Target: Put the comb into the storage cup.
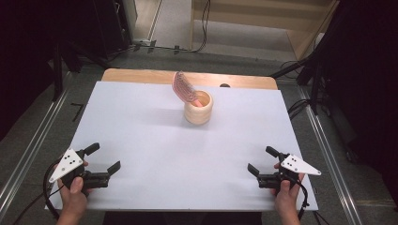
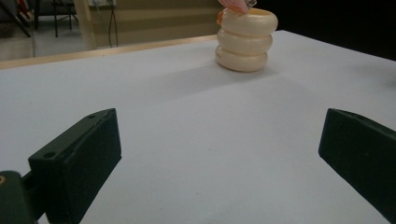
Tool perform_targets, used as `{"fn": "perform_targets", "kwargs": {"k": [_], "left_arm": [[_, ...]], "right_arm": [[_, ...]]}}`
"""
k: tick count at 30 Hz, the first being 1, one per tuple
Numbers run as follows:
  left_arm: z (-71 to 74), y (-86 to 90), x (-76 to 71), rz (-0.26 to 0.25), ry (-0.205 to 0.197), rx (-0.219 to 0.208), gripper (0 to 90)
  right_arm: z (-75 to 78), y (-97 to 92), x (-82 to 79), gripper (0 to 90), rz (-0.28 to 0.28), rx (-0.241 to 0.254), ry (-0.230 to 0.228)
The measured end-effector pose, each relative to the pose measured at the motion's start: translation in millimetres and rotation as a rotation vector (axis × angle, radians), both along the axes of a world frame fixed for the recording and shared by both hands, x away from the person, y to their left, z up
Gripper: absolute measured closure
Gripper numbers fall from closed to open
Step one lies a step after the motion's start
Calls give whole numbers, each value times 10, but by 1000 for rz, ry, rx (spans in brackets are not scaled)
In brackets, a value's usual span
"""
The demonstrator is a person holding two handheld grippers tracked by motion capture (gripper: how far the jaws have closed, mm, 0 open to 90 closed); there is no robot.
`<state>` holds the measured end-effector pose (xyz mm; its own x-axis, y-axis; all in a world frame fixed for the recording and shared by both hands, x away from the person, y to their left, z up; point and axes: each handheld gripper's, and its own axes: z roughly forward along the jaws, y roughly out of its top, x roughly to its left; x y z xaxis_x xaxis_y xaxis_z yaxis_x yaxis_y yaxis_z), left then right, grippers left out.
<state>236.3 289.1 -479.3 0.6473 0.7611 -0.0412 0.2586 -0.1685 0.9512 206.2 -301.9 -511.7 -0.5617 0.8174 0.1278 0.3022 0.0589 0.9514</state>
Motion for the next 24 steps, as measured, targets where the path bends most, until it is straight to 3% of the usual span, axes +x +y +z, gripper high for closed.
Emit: {"fn": "perform_targets", "kwargs": {"k": [8,13,24], "left_arm": [[-21,145,-21,31,14,-4,0],[22,302,-73,61,-8,-9,0],[-55,379,-37,79,10,-38,0]], "right_arm": [[-2,-5,5,0,4,3,-3],[-3,-12,-6,0,0,9,0],[-8,-23,9,0,-3,19,2]]}}
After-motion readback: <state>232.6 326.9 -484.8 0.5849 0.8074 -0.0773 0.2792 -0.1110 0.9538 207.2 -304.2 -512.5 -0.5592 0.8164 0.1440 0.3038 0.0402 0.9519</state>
